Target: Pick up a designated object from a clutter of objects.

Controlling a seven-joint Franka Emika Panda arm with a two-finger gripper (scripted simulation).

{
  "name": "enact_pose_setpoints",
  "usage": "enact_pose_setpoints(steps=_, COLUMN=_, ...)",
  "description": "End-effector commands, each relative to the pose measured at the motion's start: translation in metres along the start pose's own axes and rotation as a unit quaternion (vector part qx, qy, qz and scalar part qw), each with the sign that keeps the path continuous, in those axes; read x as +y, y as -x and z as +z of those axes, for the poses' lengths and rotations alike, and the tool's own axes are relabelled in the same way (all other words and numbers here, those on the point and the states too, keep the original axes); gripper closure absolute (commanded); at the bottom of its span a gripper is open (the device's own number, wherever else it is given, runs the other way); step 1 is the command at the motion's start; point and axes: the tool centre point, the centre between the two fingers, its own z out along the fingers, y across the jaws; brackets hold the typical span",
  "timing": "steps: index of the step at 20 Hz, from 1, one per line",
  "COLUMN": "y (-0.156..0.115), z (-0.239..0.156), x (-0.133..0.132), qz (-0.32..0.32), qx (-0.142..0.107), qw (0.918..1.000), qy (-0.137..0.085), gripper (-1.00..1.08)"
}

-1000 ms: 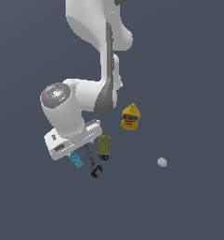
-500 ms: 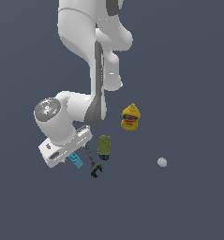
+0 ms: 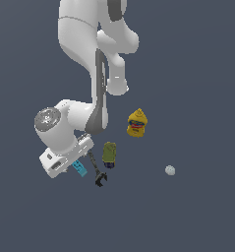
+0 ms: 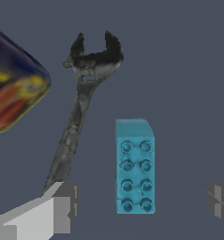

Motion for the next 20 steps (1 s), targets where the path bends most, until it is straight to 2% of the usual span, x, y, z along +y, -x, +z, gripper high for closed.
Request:
enact_pose_setpoints(steps=1, y=0.0, z=0.0, x=0.0, qz=0.0, qx=0.0, qw=1.0, qy=0.0, gripper=-0.92)
enact_pose_setpoints(steps=13, y=0.0, z=0.045, x=-0.001, qz=-0.002, qx=0.0, qw=1.0, qy=0.0, gripper=-0.92)
enact_pose_setpoints(steps=18, y=0.0, z=0.05, x=0.001, qz=-0.002, qx=0.0, qw=1.0, qy=0.0, gripper=-0.92)
enact_pose_setpoints(steps=19, y=0.0, z=0.05, x=0.001, qz=-0.002, qx=0.0, qw=1.0, qy=0.0, gripper=1.08)
enact_pose_setpoints(steps=20, y=0.0, z=0.05, x=0.001, qz=-0.002, qx=0.0, qw=1.0, qy=0.0, gripper=1.08)
